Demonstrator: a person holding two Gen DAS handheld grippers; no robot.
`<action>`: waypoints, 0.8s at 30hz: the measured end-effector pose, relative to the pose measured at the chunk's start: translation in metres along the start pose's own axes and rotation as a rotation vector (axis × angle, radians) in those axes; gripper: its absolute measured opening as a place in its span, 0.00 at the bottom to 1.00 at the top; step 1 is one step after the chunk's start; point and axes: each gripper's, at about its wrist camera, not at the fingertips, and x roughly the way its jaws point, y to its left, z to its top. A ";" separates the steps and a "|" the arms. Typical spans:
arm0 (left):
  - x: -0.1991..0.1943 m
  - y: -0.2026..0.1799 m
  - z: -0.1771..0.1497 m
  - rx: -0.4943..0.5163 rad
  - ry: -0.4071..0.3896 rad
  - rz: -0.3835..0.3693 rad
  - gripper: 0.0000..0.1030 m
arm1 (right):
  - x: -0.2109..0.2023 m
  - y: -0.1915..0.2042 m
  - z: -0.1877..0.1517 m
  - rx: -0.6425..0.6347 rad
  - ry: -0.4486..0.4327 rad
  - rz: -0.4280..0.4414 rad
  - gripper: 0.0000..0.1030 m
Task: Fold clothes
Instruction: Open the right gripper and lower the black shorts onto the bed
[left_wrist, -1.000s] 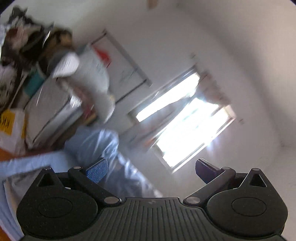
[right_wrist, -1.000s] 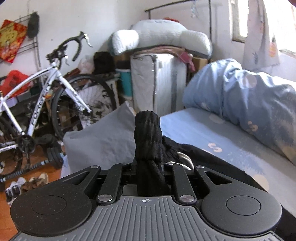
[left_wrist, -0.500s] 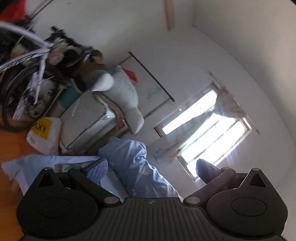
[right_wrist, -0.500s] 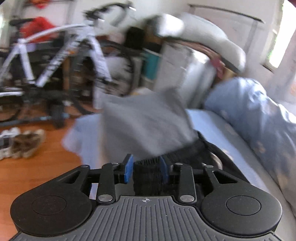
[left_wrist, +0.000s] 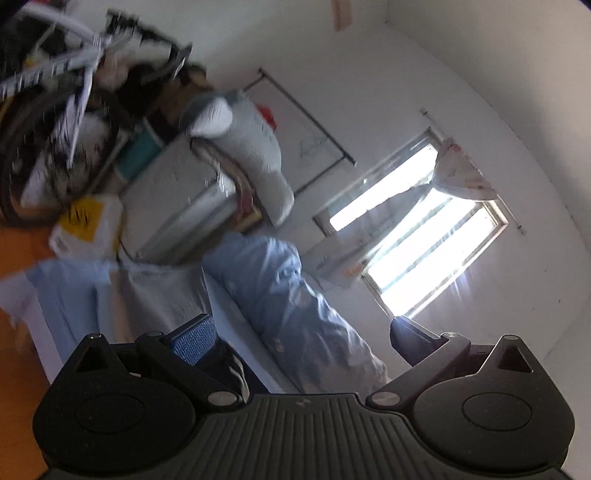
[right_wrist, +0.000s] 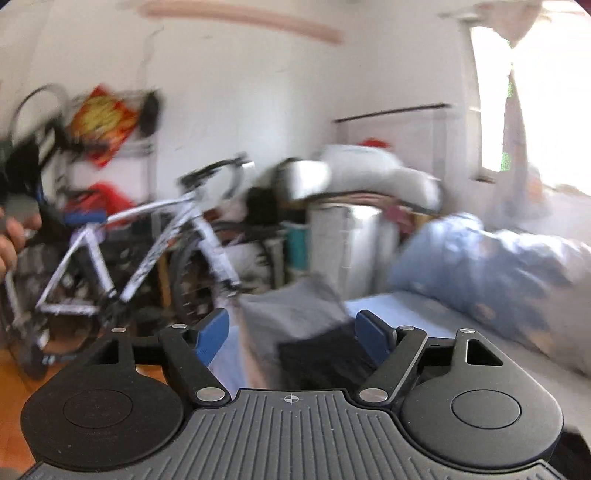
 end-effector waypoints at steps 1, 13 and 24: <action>0.008 0.000 -0.003 -0.001 0.011 0.007 1.00 | -0.014 -0.009 -0.008 0.018 0.002 -0.054 0.77; 0.072 -0.106 -0.014 0.154 0.135 -0.185 1.00 | -0.147 -0.141 -0.059 0.173 -0.011 -0.615 0.77; 0.097 -0.227 -0.024 0.300 0.109 -0.356 1.00 | -0.272 -0.207 -0.023 0.215 -0.248 -0.765 0.83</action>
